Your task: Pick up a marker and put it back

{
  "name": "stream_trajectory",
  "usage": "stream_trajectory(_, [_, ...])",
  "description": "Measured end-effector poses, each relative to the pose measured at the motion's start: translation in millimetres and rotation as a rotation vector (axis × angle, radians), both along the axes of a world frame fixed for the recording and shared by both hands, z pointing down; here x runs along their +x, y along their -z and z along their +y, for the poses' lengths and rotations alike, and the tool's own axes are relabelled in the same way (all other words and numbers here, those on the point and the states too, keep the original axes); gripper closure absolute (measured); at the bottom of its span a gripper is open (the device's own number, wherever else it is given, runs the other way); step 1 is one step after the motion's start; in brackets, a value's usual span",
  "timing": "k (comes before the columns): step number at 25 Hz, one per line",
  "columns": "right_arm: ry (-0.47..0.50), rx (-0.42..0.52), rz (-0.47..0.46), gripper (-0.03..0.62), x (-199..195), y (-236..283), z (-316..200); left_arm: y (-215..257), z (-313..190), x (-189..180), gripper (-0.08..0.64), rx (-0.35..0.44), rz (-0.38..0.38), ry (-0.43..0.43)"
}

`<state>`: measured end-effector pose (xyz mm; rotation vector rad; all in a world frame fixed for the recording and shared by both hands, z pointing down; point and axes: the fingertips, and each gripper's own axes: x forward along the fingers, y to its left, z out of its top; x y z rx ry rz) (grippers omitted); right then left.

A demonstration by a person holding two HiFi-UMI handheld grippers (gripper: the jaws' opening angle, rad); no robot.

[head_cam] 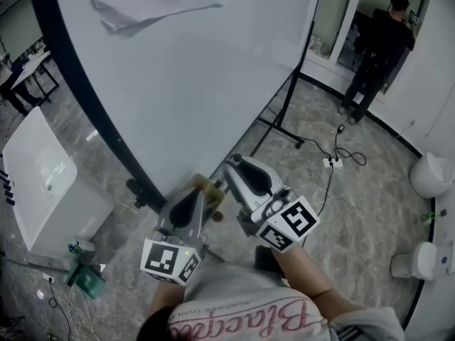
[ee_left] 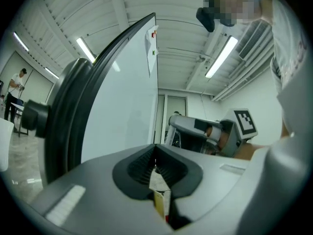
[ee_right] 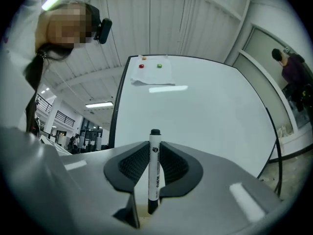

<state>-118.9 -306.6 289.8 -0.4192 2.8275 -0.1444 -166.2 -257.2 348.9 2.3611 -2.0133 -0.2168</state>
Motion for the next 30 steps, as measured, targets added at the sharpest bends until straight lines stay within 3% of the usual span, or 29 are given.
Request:
stream_trajectory(3, [0.000,0.016,-0.002,0.524,1,5,4,5,1,3,0.561,0.011,-0.044,0.000])
stream_trajectory(7, [-0.009,0.021,0.013,0.525,2,1,4,7,-1,2,0.561,0.023,0.011,0.005])
stream_trajectory(13, [0.016,0.008,0.052,0.524,-7,-13,5,5,0,-1,0.561,0.022,0.006,0.028])
stream_trajectory(21, [0.099,-0.120,0.216,0.523,-34,-77,8,0,2,-2,0.560,0.002,-0.008,0.028])
stream_trajectory(26, [0.102,-0.179,0.350,0.523,-44,-117,8,-4,2,-4,0.560,-0.003,0.002,0.033])
stream_trajectory(30, [0.113,-0.206,0.378,0.523,-47,-130,6,-5,0,-5,0.560,-0.004,0.013,0.039])
